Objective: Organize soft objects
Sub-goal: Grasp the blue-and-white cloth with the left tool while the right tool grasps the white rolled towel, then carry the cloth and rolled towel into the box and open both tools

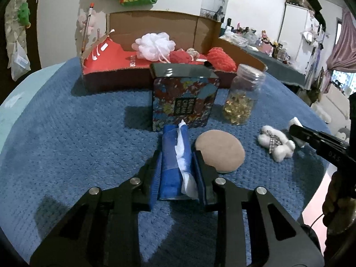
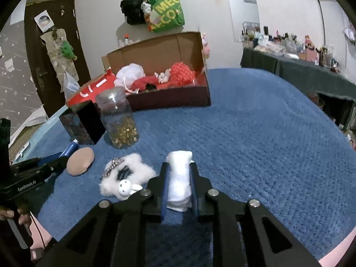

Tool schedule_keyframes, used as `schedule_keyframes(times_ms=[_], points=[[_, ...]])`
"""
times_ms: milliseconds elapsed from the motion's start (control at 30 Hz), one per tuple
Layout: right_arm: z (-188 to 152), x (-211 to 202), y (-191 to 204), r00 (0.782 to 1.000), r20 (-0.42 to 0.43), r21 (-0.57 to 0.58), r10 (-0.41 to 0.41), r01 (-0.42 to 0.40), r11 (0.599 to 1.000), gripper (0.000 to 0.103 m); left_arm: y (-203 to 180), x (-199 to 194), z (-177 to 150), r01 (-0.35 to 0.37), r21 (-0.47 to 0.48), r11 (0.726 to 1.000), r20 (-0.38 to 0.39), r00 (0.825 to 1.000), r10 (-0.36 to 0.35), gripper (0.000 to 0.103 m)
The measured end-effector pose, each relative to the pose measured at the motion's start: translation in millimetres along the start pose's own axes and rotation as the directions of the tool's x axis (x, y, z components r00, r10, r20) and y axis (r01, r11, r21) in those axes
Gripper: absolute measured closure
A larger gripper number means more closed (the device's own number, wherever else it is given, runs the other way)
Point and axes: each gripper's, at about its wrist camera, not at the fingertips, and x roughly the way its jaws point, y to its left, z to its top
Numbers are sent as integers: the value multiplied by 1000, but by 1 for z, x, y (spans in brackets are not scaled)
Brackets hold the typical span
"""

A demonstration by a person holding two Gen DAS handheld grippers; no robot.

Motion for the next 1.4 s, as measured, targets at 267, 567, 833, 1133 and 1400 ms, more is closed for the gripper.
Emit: schedule_keyframes(times_ms=[267,567,833,1133,1400], points=[[7,-8,19,999,16,-36,47,-46,998,85,-5,-11,2,11,12,1000,24,1000,-11,77],[9,-2,21,999,-3,-44,38,-38,998,85,5,-12,4,2,2,1000,12,1000,-2,77],[28,10,10,1000,-23,-41,1,-2,999,85,37,-12,15,-56,-21,998,-14,998,55,77],[58,31,6,999,-38,-53,-18,16,998,84,65,-2,42,-72,-41,997,-26,997,71,77],[88,46,12,999,-39,-81,-1,-2,997,84,70,4,76,-30,-31,999,-1,1000,30,77]])
